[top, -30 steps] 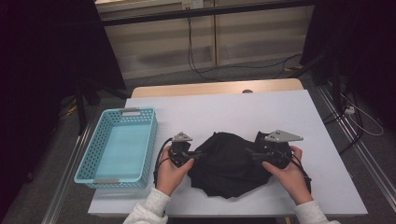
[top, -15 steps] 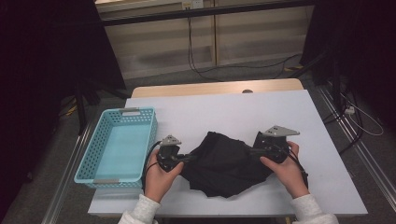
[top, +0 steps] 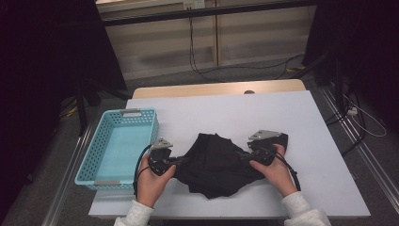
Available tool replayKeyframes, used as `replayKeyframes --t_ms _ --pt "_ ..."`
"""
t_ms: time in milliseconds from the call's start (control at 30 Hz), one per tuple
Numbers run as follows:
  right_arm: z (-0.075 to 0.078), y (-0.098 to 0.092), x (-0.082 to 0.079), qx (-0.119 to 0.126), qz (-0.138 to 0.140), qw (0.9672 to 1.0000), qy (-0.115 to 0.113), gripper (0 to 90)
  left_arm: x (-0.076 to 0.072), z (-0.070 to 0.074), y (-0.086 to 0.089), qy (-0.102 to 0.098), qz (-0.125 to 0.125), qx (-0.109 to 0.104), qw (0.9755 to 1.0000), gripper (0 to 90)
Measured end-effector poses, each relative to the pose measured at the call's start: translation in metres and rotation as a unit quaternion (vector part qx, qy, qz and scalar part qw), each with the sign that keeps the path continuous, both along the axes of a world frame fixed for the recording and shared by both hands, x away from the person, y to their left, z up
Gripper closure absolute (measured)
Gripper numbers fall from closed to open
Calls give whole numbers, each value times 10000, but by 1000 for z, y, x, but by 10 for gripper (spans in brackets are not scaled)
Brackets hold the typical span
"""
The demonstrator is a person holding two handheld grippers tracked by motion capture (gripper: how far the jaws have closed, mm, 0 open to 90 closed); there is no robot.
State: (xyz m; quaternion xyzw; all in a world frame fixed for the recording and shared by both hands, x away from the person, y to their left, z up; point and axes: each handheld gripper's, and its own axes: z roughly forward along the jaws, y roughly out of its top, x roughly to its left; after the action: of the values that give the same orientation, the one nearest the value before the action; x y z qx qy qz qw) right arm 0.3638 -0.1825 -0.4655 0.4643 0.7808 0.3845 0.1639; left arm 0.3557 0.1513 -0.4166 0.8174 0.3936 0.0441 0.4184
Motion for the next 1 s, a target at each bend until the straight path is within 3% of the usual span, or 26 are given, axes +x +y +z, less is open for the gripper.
replayKeyframes --t_ms 33,100,233,333,433,567,600,700,800,1000 --pt "-2 2 -1 16 12 10000 7 429 0 0 0 -8 -3 -1 10000 839" --pt "-1 3 -2 160 191 9997 -9 681 0 0 -1 -17 -12 14 10000 839" --pt "3 2 -5 141 271 9994 -153 859 2 -3 -5 26 -46 18 10000 838" --pt "13 -9 -7 254 102 9986 -451 868 3 -5 -9 -1 -113 -84 9999 837" --pt "31 -23 -12 453 -109 9958 -792 869 5 -7 -18 -21 -203 -236 9995 837" --pt "51 -32 -22 563 -20 9918 -1144 865 7 -12 -32 36 -382 -233 9990 836" --pt "49 -27 -25 591 153 9921 -1098 864 7 -14 -35 87 -418 -208 9989 836" --pt "26 -3 -35 54 706 9947 -742 863 8 -19 -39 182 -458 -75 9988 836" --pt "2 11 -39 112 932 9951 -296 858 8 -21 -40 229 -454 -22 9987 835" --pt "-1 14 -43 152 1011 9944 -274 845 11 -26 -41 268 -431 12 9987 824"
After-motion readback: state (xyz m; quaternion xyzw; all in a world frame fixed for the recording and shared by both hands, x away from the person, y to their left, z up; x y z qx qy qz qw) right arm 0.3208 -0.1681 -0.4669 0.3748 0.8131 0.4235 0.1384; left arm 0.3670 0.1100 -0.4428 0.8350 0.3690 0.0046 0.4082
